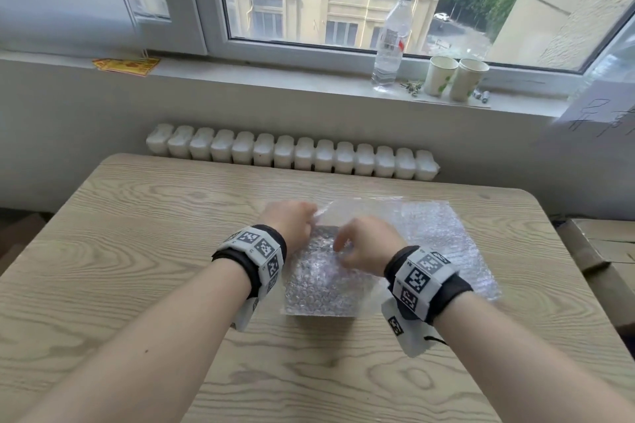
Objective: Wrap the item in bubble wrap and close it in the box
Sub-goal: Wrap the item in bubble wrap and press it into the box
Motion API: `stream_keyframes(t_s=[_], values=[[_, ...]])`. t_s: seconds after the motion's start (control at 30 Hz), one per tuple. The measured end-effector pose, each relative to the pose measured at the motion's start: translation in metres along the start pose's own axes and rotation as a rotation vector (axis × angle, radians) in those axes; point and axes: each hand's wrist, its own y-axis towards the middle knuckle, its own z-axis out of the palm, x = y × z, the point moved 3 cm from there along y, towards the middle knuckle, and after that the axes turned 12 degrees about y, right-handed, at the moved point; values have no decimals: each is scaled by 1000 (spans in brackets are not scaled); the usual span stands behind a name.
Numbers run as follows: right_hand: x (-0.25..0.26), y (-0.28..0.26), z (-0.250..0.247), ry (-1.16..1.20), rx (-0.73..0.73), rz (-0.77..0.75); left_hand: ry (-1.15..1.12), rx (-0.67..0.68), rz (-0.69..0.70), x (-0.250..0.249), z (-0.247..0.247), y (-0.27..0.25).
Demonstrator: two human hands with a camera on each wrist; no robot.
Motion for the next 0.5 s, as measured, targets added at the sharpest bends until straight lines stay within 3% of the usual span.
stream_keyframes(t_s=[0.13,0.23,0.4,0.5], values=[[-4,5,7,3,52,26,-86,-125,-20,4,-4,4],[-4,11,6,0,103,62,-91,-308,32,5,-4,2],[-6,21,20,-87,155,102,82,-560,201,1,-7,-9],[-8,26,22,-93,174,112,187,-641,327,-6,-2,-15]])
